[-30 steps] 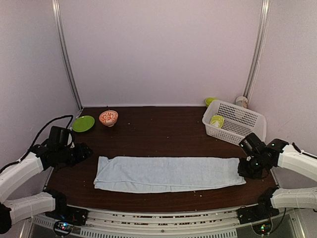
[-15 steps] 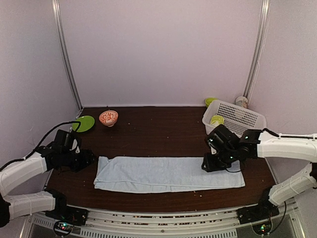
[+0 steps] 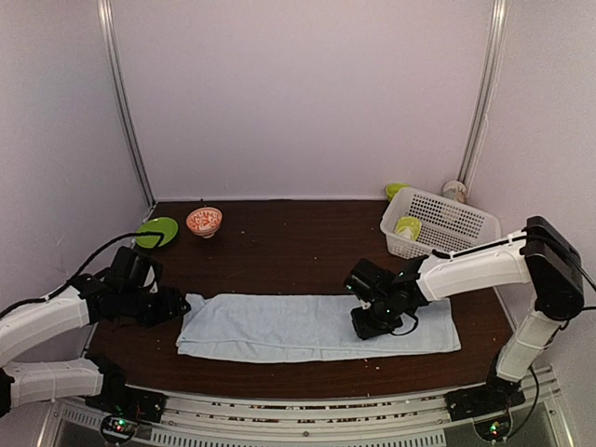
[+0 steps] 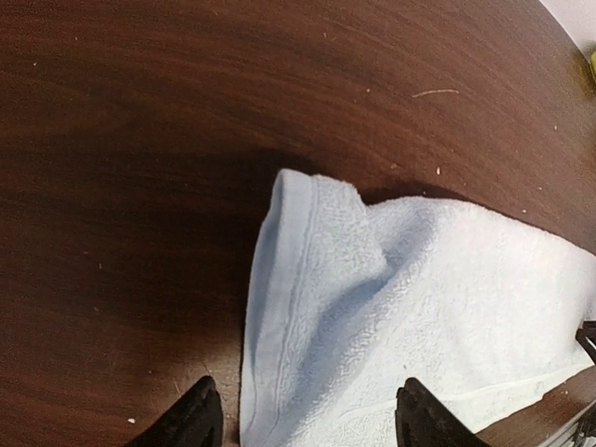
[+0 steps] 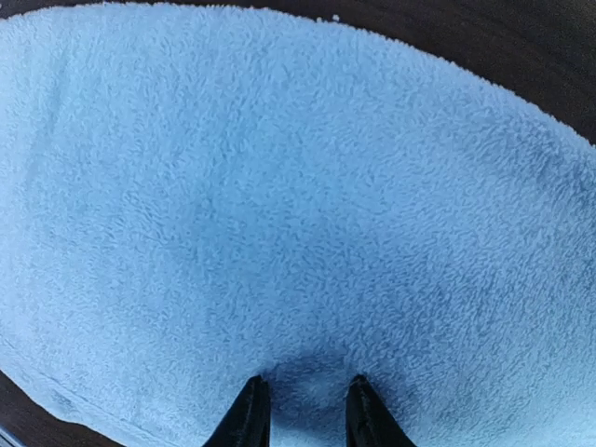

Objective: Roll the towels
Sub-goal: Smooth out the towel at the center of the board.

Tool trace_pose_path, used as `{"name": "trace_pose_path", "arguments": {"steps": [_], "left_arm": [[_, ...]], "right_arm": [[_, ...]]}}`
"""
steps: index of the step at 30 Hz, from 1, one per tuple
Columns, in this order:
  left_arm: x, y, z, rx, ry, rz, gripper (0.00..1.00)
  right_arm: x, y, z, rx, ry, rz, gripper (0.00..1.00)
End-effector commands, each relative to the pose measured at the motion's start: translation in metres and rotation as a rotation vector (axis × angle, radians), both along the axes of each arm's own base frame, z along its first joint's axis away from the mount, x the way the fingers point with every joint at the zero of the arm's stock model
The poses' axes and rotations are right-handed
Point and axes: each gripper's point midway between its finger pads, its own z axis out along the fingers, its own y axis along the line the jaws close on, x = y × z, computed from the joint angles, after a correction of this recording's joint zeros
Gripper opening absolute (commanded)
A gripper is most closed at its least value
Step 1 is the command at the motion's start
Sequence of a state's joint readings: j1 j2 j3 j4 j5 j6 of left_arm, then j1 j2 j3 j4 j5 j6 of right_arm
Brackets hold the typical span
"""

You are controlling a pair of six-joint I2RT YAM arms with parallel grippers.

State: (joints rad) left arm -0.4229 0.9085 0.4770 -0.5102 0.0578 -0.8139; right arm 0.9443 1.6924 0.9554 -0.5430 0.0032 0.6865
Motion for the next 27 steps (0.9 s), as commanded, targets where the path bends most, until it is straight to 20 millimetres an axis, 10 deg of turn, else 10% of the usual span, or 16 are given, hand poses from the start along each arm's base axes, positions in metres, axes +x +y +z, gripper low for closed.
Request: {"name": "trace_pose_path", "arguments": {"steps": [1, 10, 27], "left_arm": [[0.014, 0.005, 0.006, 0.050, -0.034, 0.025, 0.65], [0.034, -0.004, -0.011, 0.081, 0.014, 0.017, 0.64], [0.084, -0.024, -0.029, 0.147, 0.090, -0.039, 0.50]], "right_arm": [[-0.009, -0.043, -0.019, -0.075, 0.031, -0.074, 0.29], [-0.022, -0.076, -0.034, -0.131, 0.077, -0.086, 0.28], [-0.019, -0.076, -0.033, -0.118, 0.067, -0.086, 0.26]]}}
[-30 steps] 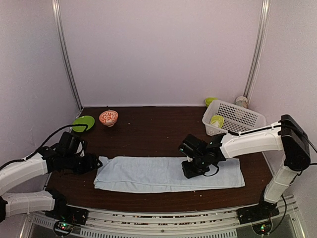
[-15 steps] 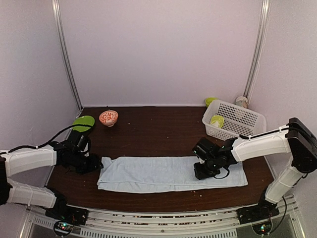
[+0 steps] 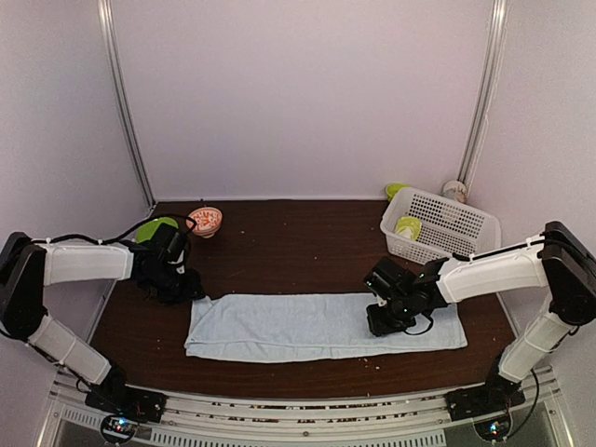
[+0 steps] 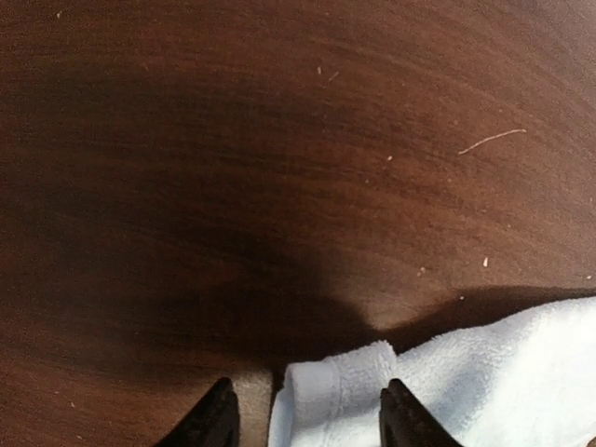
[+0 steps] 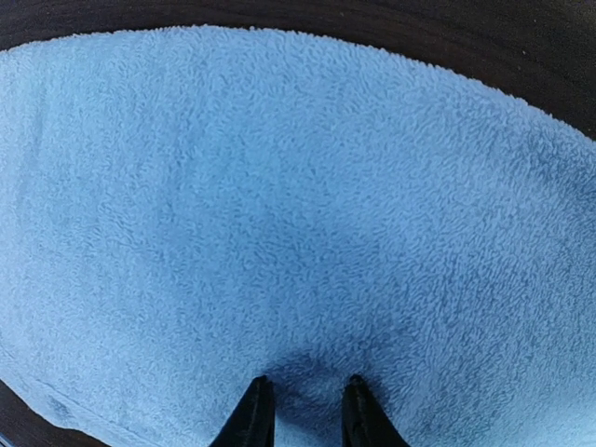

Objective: Roll the towels
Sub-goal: Smooth out the towel at the center of the board.

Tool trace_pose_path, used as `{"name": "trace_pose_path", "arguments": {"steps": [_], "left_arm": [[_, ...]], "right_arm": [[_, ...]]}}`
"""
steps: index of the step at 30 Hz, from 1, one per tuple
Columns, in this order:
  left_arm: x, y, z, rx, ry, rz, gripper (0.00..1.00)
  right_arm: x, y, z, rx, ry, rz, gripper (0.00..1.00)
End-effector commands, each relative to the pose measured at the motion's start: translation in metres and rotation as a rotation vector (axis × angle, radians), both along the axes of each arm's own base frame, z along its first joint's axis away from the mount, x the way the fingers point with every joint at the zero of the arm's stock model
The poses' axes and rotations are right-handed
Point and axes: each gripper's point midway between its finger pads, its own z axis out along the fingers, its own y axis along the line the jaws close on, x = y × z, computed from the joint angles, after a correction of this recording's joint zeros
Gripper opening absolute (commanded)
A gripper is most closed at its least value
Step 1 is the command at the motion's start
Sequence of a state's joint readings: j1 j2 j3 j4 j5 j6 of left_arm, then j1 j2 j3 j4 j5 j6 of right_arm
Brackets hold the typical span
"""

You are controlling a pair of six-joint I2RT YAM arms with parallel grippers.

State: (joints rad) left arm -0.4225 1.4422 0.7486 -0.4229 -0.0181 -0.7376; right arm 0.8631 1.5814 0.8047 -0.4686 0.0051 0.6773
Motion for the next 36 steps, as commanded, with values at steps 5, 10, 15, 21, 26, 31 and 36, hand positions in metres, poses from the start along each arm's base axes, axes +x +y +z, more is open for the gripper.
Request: {"name": "trace_pose_path", "arguments": {"steps": [5, 10, 15, 21, 26, 31, 36], "left_arm": [[0.018, -0.010, -0.002, -0.026, -0.012, -0.012, 0.23], [0.014, 0.013, -0.005, 0.016, -0.006, 0.048, 0.00], [0.014, 0.040, 0.001, 0.032, -0.026, 0.099, 0.00], [0.015, 0.052, -0.001, 0.058, -0.011, 0.125, 0.00], [0.016, 0.049, 0.003, 0.045, -0.006, 0.117, 0.07], [0.009, 0.043, 0.025, 0.004, -0.039, 0.082, 0.54], [-0.014, 0.026, 0.050, 0.008, -0.071, 0.013, 0.65]], "right_arm": [[-0.023, -0.037, -0.028, -0.134, 0.096, -0.012, 0.25], [-0.024, -0.039, -0.029, -0.134, 0.095, -0.020, 0.23], [-0.025, -0.040, -0.031, -0.132, 0.095, -0.027, 0.23], [-0.017, -0.038, -0.029, -0.131, 0.079, -0.046, 0.22], [-0.009, -0.023, -0.022, -0.086, 0.070, -0.042, 0.27], [-0.001, -0.007, 0.001, -0.021, 0.038, -0.023, 0.37], [0.009, 0.005, 0.034, 0.040, -0.018, -0.006, 0.46]]}}
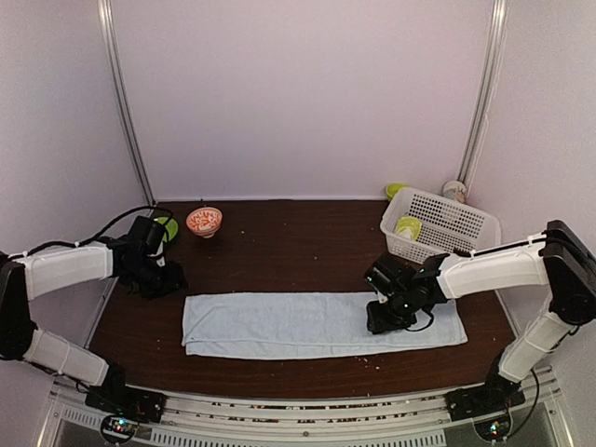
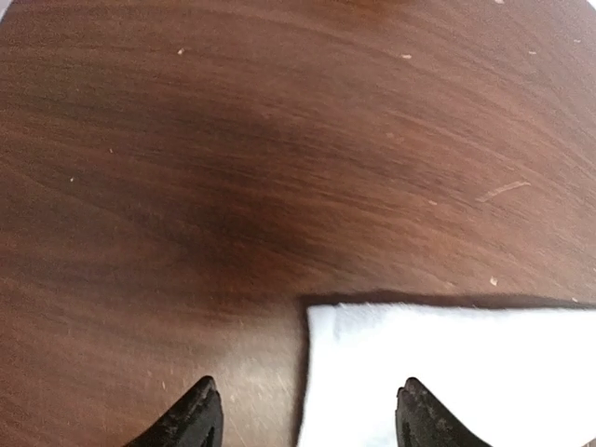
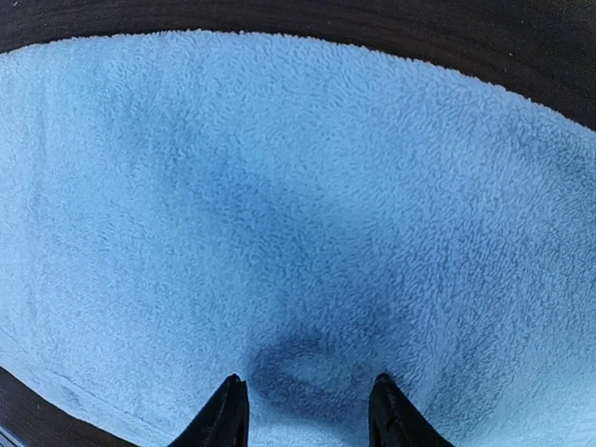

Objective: Roll the towels
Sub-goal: Smooth out the towel at the center of the board.

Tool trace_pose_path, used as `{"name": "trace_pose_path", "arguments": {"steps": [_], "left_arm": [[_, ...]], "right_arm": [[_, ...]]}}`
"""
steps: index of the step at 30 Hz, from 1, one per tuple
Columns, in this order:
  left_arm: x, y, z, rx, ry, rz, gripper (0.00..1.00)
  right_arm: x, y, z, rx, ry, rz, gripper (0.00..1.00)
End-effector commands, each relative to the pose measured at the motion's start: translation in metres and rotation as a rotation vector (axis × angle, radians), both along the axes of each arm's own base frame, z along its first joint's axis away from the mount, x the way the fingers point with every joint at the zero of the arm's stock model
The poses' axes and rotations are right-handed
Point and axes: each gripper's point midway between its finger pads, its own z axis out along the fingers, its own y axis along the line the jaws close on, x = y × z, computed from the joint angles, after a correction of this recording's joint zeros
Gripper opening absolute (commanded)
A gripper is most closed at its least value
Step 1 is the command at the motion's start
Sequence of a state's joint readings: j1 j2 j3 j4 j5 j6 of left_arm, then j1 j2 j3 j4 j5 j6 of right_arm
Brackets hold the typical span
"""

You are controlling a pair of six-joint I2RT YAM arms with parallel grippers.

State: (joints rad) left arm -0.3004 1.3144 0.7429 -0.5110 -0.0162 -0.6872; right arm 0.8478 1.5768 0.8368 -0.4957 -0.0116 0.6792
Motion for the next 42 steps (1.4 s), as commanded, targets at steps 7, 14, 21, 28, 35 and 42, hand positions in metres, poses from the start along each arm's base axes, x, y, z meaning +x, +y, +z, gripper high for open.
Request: {"name": "trace_pose_path", "arguments": {"steps": [7, 14, 21, 28, 35, 42], "left_arm": [[-0.066, -0.076, 0.029, 0.020, -0.012, -0.254, 0.60], [-0.096, -0.086, 0.005, 0.098, 0.053, -0.301, 0.60], [-0.102, -0.118, -0.002, 0.176, 0.073, -0.430, 0.60], [-0.106, -0.099, 0.000, 0.274, 0.075, -0.398, 0.62], [-0.120, -0.072, -0.005, 0.093, 0.067, -0.135, 0.66], [-0.109, -0.072, 0.017, -0.382, -0.066, 0.169, 0.66]], "right_arm": [[0.012, -0.002, 0.058, 0.042, -0.114, 0.010, 0.47], [0.002, -0.018, 0.053, 0.049, -0.132, -0.017, 0.46], [-0.009, -0.035, 0.040, 0.048, -0.132, -0.062, 0.45], [-0.014, -0.036, 0.041, 0.088, -0.140, -0.075, 0.45], [-0.012, -0.040, 0.048, 0.087, -0.165, -0.082, 0.45], [-0.009, -0.036, 0.058, 0.127, -0.191, -0.089, 0.45]]}}
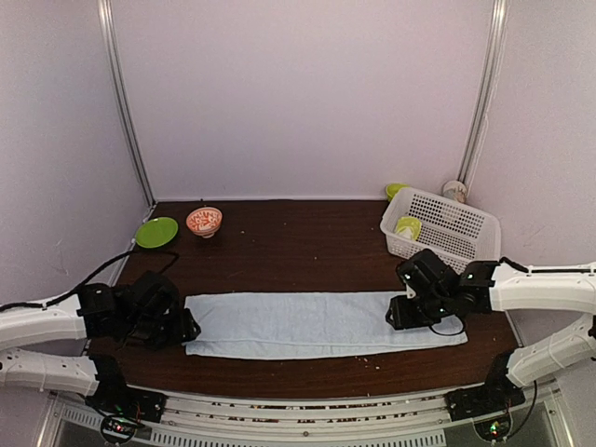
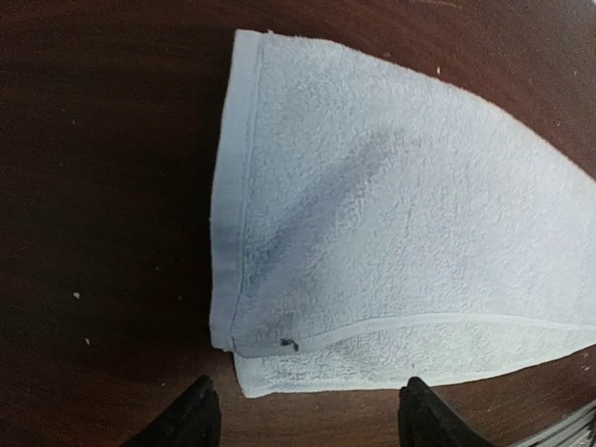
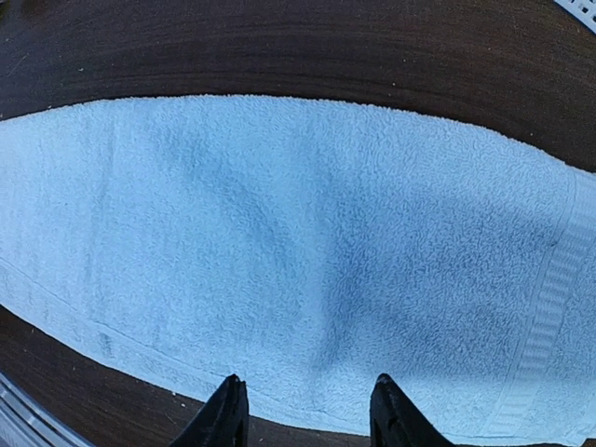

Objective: Roll the towels
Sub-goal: Smooth out the towel at the center of the board.

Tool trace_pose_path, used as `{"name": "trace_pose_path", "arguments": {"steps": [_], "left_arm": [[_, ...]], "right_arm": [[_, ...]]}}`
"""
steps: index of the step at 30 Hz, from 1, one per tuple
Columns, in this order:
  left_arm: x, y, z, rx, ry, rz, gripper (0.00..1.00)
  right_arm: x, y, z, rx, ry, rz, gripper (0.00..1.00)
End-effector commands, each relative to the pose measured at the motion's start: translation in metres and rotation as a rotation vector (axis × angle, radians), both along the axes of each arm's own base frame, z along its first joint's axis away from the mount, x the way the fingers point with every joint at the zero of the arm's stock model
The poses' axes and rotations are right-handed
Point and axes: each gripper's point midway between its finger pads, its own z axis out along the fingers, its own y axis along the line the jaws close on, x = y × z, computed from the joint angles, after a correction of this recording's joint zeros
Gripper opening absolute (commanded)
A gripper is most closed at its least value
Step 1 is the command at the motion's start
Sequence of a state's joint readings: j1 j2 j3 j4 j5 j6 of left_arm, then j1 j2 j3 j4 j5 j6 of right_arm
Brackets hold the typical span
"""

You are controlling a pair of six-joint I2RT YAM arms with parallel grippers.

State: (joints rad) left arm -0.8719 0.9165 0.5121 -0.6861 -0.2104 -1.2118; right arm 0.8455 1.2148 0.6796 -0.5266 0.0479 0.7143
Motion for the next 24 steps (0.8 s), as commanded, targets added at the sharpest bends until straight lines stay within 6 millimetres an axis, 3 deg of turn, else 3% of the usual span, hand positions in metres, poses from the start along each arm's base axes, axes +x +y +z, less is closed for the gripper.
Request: {"name": "trace_pose_path", "arguments": {"steps": [1, 5, 8, 10, 16, 24], "left_arm": [[0.018, -0.013, 0.022, -0.330, -0.062, 0.222, 0.66], [0.025, -0.010, 0.025, -0.370, -0.062, 0.281, 0.66], [0.027, -0.007, 0.018, -0.315, -0.040, 0.261, 0.65], [0.029, -0.004, 0.023, -0.234, -0.051, 0.212, 0.65], [0.027, 0.011, 0.033, 0.059, -0.031, 0.000, 0.67], [0.024, 0.005, 0.014, 0.076, 0.000, -0.062, 0.64]], "right_arm": [[0.007, -0.001, 0.010, 0.025, -0.043, -0.031, 0.45], [0.007, -0.001, 0.013, 0.031, -0.051, -0.030, 0.45], [0.007, -0.001, 0.014, 0.034, -0.052, -0.025, 0.45], [0.005, 0.002, 0.012, 0.039, -0.045, 0.000, 0.44], [-0.022, 0.025, -0.007, 0.036, 0.065, 0.178, 0.42], [-0.036, 0.031, -0.029, -0.009, 0.112, 0.181, 0.41]]}}
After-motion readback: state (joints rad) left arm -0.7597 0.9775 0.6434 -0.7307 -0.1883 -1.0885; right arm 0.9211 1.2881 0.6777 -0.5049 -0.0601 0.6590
